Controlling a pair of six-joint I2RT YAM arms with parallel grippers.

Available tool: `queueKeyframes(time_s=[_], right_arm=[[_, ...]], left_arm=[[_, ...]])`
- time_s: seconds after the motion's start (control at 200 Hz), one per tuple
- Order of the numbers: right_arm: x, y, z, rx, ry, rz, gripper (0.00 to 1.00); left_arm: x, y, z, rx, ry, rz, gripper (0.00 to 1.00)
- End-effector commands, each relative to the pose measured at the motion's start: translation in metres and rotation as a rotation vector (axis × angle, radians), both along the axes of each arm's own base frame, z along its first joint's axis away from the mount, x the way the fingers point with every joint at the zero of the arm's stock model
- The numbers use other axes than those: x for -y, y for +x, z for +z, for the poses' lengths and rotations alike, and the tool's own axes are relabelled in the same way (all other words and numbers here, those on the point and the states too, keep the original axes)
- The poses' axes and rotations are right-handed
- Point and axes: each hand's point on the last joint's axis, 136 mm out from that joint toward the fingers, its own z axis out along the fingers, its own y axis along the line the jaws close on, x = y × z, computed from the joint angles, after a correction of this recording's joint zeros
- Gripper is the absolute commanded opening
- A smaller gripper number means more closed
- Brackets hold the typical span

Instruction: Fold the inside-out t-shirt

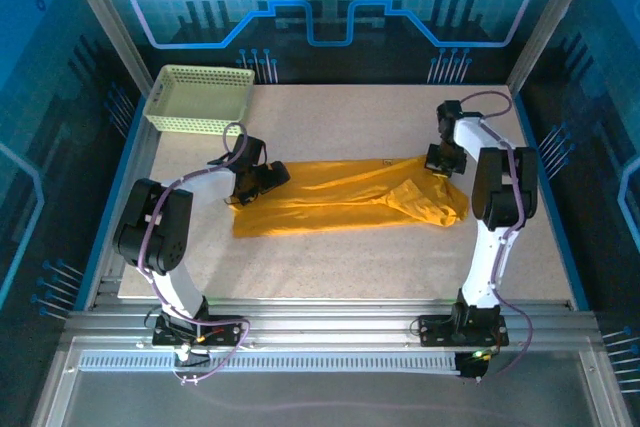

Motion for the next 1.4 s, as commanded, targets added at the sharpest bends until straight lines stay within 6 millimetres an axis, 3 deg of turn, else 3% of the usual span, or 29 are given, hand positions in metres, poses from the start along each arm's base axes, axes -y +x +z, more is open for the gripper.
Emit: queueKeyframes(time_s=[0.0, 0.18, 0.37, 0.48, 0.81, 1.126, 1.261, 1.396], right_arm=[[0.027, -0.013, 0.028, 0.051, -0.045, -0.073, 0.0], [0.042, -0.017, 0.051, 0.087, -0.074, -0.08, 0.0], [0.044, -0.019, 0.059, 0.067, -0.117, -0.049, 0.0], [0.041, -0.019, 0.067, 0.068, -0.139, -0.029, 0.0], [0.039, -0.016, 0.09, 0.032, -0.218, 0.038, 0.0], [0.052, -0.01, 0.125, 0.0, -0.312, 0.061, 0.0], [0.054, -0.002, 0.136, -0.01, -0.363, 0.085, 0.0], [0.052, 0.006, 0.142, -0.014, -0.405, 0.12, 0.0]], left_arm=[[-0.001, -0.012, 0.002, -0.026, -0.014, -0.02, 0.97], [0.01, -0.014, 0.025, -0.008, -0.036, -0.074, 0.98], [0.007, -0.017, 0.041, 0.023, 0.014, -0.085, 0.99], [0.007, -0.019, 0.035, 0.011, 0.035, -0.097, 0.99], [0.041, -0.025, 0.011, -0.062, 0.122, -0.224, 0.98], [0.112, -0.052, -0.016, -0.122, 0.067, -0.344, 0.97], [0.131, -0.06, -0.011, -0.109, 0.068, -0.392, 0.97], [0.118, -0.052, 0.018, -0.026, 0.086, -0.375, 0.98]])
